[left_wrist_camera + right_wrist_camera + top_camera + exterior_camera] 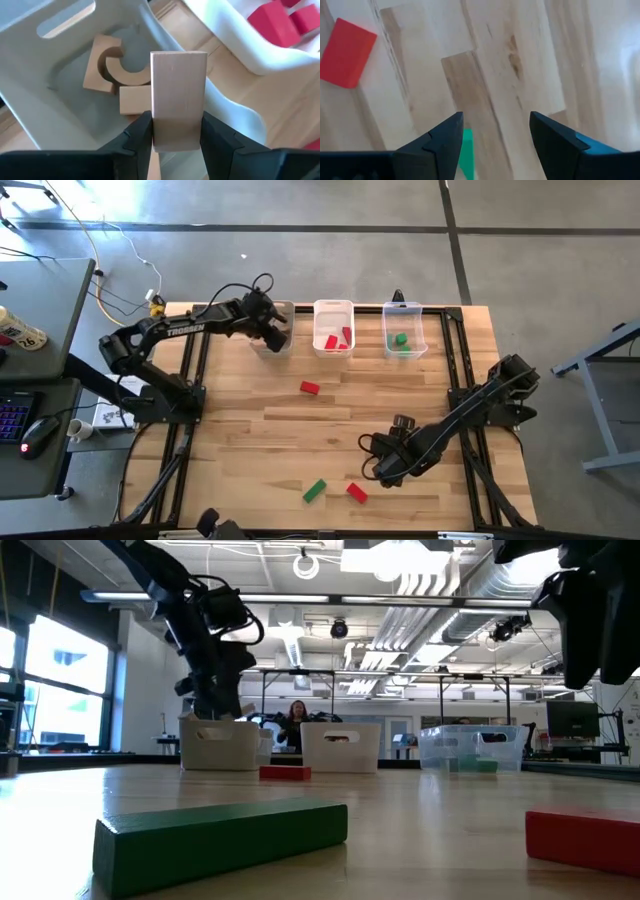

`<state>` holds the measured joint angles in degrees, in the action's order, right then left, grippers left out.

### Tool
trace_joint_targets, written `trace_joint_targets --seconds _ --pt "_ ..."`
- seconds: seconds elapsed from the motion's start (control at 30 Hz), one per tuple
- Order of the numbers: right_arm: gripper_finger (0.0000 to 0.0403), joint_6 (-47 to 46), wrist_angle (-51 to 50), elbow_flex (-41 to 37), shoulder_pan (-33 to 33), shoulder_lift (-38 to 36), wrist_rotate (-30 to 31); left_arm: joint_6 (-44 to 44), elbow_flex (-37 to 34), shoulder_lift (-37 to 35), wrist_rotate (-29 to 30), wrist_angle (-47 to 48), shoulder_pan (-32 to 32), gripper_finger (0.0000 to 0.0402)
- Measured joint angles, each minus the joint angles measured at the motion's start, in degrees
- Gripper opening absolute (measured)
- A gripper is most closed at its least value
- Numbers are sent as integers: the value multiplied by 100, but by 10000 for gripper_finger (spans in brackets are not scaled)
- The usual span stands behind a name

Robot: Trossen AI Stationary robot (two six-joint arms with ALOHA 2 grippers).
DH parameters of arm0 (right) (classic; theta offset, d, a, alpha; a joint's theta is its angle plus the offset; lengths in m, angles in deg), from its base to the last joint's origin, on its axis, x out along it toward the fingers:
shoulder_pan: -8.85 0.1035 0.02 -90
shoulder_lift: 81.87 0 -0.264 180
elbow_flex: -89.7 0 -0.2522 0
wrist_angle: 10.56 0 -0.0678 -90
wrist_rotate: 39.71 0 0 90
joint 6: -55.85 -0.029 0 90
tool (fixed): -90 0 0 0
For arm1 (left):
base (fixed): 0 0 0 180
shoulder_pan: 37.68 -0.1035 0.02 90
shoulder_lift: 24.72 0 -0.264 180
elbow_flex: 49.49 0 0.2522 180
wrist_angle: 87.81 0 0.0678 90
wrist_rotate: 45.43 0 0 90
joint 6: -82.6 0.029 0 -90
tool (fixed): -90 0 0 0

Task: Sort & place blocks by color
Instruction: Put the brown block into the gray bin, then put the right green block into the transparent bin

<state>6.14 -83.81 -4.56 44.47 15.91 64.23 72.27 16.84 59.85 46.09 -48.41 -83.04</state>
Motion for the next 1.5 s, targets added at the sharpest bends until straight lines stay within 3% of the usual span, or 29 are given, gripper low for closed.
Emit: trace_joint_targets --seconds 0.33,0.63,0.8,1.2,1.5 --pt "215 -293 99 0 27 1 -786 -155 0 121 -4 18 0 157" --pt "215 -570 51 -105 333 6 -847 -151 0 112 -347 23 2 212" --pt "215 -295 81 -125 498 6 -817 -151 0 -20 -547 24 0 222" --pt "215 -63 236 -625 730 4 -552 -165 1 -1161 -1047 27 190 223" --pt "215 112 1064 -1125 715 4 -623 -161 2 -2119 -985 49 737 223"
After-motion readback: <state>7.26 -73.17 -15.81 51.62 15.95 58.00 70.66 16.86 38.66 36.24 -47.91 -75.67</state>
